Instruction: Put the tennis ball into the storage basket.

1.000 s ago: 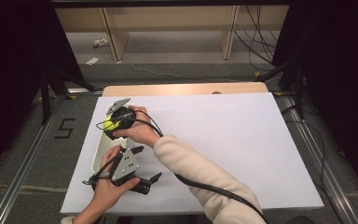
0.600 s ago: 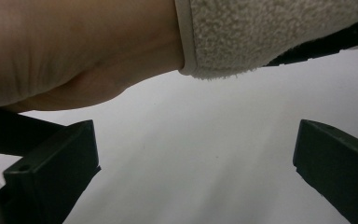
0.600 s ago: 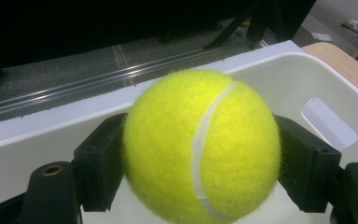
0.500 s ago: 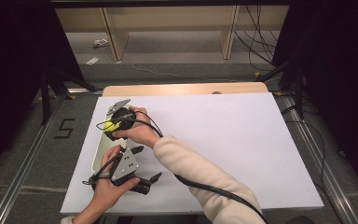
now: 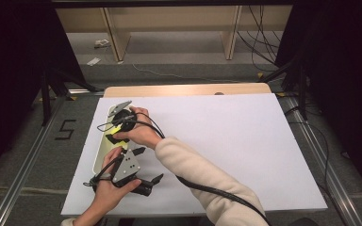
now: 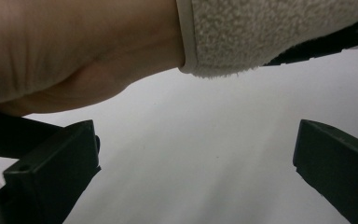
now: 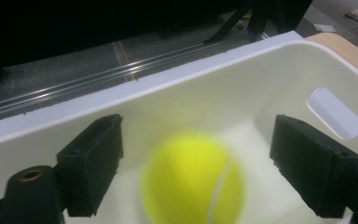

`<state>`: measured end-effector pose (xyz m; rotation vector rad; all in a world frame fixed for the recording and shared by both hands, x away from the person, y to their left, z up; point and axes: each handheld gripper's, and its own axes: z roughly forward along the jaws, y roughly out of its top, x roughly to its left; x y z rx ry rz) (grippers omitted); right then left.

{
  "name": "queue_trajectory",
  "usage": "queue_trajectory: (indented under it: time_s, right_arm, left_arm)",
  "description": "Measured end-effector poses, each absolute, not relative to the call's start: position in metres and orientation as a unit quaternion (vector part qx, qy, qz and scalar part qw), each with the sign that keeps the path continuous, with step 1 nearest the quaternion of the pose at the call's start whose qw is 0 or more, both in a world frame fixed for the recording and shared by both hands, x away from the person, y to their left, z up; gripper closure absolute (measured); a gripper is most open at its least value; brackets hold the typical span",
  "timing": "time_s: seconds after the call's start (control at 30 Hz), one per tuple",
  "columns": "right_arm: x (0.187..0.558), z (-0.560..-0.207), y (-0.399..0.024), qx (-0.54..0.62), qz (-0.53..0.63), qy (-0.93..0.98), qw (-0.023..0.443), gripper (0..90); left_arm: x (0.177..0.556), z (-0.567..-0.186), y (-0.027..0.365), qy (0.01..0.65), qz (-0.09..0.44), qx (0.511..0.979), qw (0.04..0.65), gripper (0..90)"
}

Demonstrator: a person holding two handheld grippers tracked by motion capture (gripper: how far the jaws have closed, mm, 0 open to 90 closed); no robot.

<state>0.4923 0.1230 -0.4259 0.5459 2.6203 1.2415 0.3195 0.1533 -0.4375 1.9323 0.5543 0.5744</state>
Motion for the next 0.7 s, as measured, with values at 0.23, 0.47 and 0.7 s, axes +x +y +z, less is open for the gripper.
queue_trajectory:
  time_s: [0.23, 0.47, 0.7]
  right_arm:
    - [0.493, -0.418, 0.122, 0.179, 0.426, 0.881, 0.105, 15.8]
    - [0.493, -0.419, 0.118, 0.183, 0.428, 0.879, 0.106, 15.8]
    - [0.492, -0.416, 0.113, 0.181, 0.427, 0.879, 0.109, 15.9]
  left_arm:
    - [0.320, -0.438, 0.153, 0.229, 0.237, 0.800, 0.501, 0.0]
    - [0.320, -0.438, 0.153, 0.230, 0.237, 0.800, 0.501, 0.0]
    - [0.320, -0.438, 0.153, 0.229, 0.237, 0.800, 0.502, 0.0]
